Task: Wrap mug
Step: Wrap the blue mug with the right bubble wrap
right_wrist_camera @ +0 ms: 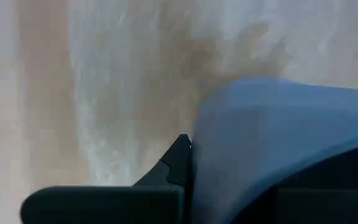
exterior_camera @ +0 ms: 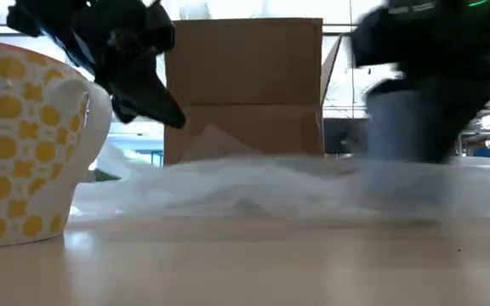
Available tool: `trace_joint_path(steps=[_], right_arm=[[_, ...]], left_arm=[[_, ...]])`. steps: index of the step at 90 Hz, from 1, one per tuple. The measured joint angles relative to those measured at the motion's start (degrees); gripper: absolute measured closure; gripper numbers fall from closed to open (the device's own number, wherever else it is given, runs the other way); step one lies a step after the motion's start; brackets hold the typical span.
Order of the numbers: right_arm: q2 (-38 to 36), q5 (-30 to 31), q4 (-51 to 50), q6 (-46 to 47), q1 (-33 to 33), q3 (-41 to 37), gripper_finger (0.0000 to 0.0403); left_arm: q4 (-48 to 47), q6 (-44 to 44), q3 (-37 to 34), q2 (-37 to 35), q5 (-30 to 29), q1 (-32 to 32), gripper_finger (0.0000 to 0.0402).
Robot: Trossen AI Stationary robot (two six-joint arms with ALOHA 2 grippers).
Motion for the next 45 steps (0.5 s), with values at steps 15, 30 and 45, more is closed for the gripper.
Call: trace_joint_path(steps=[15,30,45], right_arm=[[-5.1,-0.4,-5.5,2.8,3.9,0.1,0.04],[-8.8,9.5,0.0,0.8,1.3,2.9,0.04],[-5.6,8.4,5.0,-3.9,-4.8,2.5,0.04]], left_arm=[[1.5,0.6,1.0,2.6,0.0,0.2,0.0359],[2.0,2.5,2.2,3.6,0.0,0.4,0.0359],[1.8,2.4,2.4,2.9,0.0,0.4,0.0359]])
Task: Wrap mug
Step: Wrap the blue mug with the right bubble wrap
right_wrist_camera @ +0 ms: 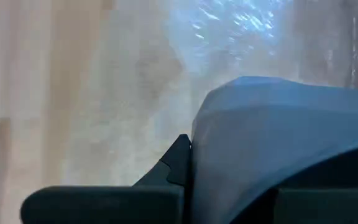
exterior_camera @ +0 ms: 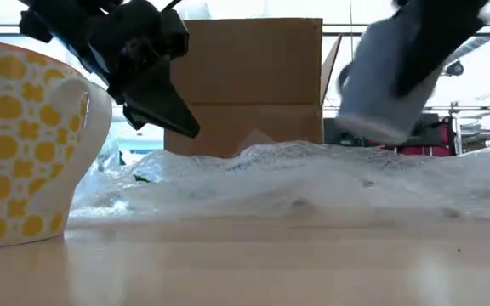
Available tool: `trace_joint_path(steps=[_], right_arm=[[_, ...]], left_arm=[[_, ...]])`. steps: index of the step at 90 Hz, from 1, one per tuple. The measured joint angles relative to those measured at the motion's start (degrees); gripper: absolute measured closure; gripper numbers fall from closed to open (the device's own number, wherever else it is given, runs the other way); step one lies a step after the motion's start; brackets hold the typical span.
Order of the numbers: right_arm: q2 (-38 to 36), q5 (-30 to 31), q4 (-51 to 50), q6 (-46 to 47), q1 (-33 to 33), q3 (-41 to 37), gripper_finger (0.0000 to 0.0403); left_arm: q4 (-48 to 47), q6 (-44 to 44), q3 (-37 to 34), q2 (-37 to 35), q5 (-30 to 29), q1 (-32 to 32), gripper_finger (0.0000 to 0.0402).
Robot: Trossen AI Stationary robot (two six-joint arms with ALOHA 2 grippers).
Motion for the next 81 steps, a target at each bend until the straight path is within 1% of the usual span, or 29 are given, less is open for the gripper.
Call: trace_joint_path(steps=[14,29,38,42,48,57,63,70,81], right_arm=[[6.3,-5.3,1.0,-2.9,-2.4,-0.1,0.04],[11.8,-5.1,1.3,-4.8,-3.6,1.6,0.0399],[13.1,-4.3,1.6,-5.0,-3.6,2.5,0.0385],[13.4,-3.6,2.0,-5.6,-3.7,2.9,0.0373],[13.5,-4.2,1.8,-6.5,-3.8,3.8,0.0349],[12.3,-4.6,0.6,-7.9,-3.8,6.0,0.0304],[10.8,-4.7,-1.9,-8.5,-3.9,8.3,0.0274],[8.7,-4.7,-6.4,-8.0,-4.0,10.9,0.0242],[5.1,-5.2,-12.7,-5.4,-3.9,13.6,0.0205]], left_arm=[[-0.1,-1.7,0.0,-0.2,0.0,0.0,0.0359],[0.6,-2.0,0.0,-0.2,0.0,0.0,0.0359],[1.0,-2.0,0.0,-0.2,0.0,0.0,0.0359],[1.3,-1.9,-0.1,-0.2,0.0,0.0,0.0359],[2.2,-1.8,-0.1,-0.2,0.0,0.0,0.0359],[2.2,-2.1,-0.1,-0.2,0.0,0.0,0.0359],[2.3,-2.4,-0.1,-0.4,0.2,0.0,0.0359],[2.3,-2.7,-0.1,-0.8,1.8,0.0,0.0359],[2.3,-2.8,-0.1,-1.0,3.5,0.0,0.0359]])
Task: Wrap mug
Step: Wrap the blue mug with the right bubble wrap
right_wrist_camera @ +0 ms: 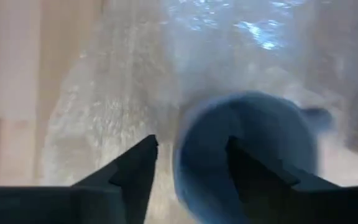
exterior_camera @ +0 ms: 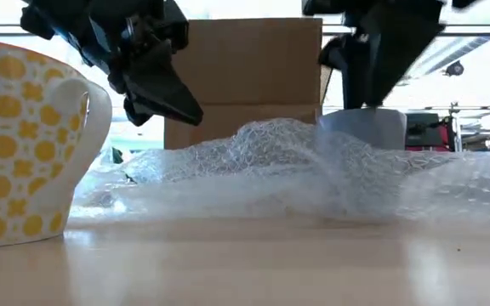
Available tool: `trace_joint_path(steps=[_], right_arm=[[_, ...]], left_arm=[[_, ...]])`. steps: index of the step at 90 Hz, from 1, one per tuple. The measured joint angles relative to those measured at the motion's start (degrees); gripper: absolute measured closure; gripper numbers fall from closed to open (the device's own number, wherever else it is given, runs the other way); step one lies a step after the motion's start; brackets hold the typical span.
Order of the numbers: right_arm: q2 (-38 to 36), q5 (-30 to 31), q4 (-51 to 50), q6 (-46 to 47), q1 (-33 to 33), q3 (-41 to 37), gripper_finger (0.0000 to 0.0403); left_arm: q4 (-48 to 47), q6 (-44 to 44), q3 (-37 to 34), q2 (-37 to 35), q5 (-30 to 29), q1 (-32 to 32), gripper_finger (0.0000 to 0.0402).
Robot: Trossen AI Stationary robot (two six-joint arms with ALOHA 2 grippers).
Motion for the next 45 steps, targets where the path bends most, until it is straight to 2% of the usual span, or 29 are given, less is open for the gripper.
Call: trace_joint_path(steps=[13,20,35,45], right_arm=[[-6.7,-3.2,-9.9,8.6,1.1,0.1,0.018],[-11.0,-2.8,-13.6,14.5,3.2,-2.2,0.0172],[-20.7,-0.9,-13.9,30.2,9.6,-12.2,0.017],[-24.5,-0.6,-12.8,39.2,14.3,-19.9,0.0179]], left_arm=[[0.0,-0.1,0.0,0.0,0.0,0.0,0.0359],[-0.1,-0.2,0.0,0.0,0.0,0.0,0.0359],[0.0,0.3,0.0,0.0,0.0,0.0,0.0359],[0.0,1.2,0.0,-0.1,0.0,0.0,0.0359]])
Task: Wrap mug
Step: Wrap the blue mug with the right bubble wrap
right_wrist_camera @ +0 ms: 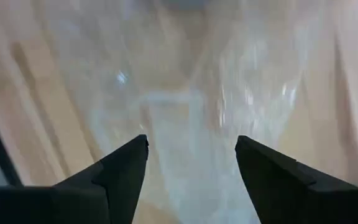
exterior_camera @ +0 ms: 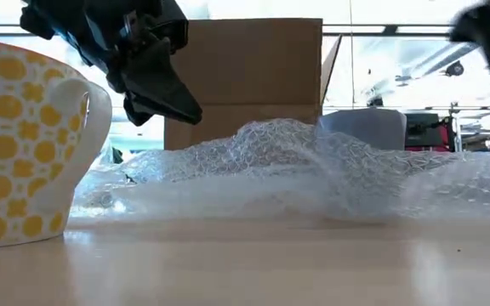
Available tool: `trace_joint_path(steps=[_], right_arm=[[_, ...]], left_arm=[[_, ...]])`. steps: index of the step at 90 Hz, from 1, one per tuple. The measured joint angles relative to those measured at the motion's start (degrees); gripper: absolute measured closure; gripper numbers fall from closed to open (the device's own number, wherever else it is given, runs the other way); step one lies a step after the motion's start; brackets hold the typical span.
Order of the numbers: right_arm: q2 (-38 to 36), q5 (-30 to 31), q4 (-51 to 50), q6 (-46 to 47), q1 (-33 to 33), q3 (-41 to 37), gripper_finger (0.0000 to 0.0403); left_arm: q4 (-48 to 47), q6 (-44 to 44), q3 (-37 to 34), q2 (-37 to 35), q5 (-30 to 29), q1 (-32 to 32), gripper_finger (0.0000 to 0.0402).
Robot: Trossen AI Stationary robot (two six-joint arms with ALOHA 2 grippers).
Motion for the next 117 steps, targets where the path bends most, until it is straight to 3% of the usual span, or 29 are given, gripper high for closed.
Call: trace_joint_path(steps=[25,117], right_arm=[[-1.4,0.7,4.3,5.0,5.1,-11.4,0.0206],[-1.4,2.8,22.5,3.3,5.2,-26.5,0.0234]], left_arm=[[0.1,0.1,0.0,0.0,0.0,0.0,0.0359],[1.9,1.6,0.0,0.0,-0.5,0.0,0.0359]])
